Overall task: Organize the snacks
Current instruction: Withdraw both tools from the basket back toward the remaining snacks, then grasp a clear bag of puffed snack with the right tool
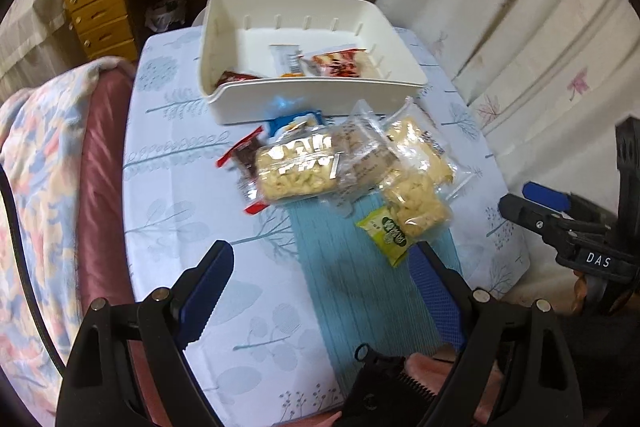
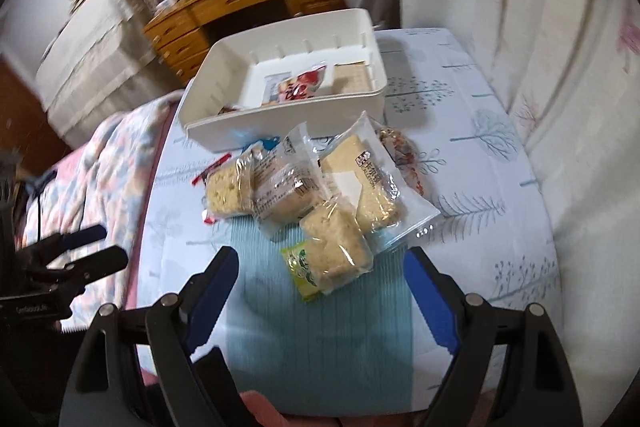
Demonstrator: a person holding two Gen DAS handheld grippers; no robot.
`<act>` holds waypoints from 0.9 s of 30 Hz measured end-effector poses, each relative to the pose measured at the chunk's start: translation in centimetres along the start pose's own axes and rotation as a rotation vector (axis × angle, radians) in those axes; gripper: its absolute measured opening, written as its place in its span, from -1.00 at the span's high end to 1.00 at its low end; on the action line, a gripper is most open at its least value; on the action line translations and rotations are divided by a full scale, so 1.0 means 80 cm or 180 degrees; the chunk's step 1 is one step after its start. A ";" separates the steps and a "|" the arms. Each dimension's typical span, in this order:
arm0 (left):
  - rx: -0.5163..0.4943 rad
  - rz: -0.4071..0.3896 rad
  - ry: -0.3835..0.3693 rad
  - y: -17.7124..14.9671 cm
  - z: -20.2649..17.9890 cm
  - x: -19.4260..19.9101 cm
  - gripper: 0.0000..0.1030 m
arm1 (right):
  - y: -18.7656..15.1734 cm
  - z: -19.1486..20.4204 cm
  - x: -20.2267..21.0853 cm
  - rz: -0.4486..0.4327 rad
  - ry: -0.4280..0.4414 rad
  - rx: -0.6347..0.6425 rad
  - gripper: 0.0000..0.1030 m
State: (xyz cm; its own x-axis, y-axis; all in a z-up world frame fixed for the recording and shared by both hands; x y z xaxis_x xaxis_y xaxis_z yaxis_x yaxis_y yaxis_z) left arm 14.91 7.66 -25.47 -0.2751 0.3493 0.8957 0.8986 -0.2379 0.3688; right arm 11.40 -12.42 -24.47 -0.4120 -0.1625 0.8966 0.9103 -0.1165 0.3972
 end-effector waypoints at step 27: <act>-0.1486 0.0112 0.0232 -0.044 -0.130 -0.177 -0.72 | -0.031 -0.009 -0.067 0.0250 0.0496 0.2139 -0.66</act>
State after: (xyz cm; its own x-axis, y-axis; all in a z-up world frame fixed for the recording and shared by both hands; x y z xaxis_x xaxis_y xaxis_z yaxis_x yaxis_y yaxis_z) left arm 12.07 -5.86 -36.86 -0.2854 0.2732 0.9187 0.6626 -0.6363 0.3951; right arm 11.29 -11.96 -30.39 -0.2991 -0.2902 0.9090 0.7442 0.5253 0.4126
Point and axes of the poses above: each gripper's, at about its wrist camera, not at the fingertips, and x roughly against the way its jaws point, z to its left, y to its top, the point moved 9 cm from there along -x, roughly the way its jaws point, and after that the axes turned 2 degrees about z, right-handed, at the moved point
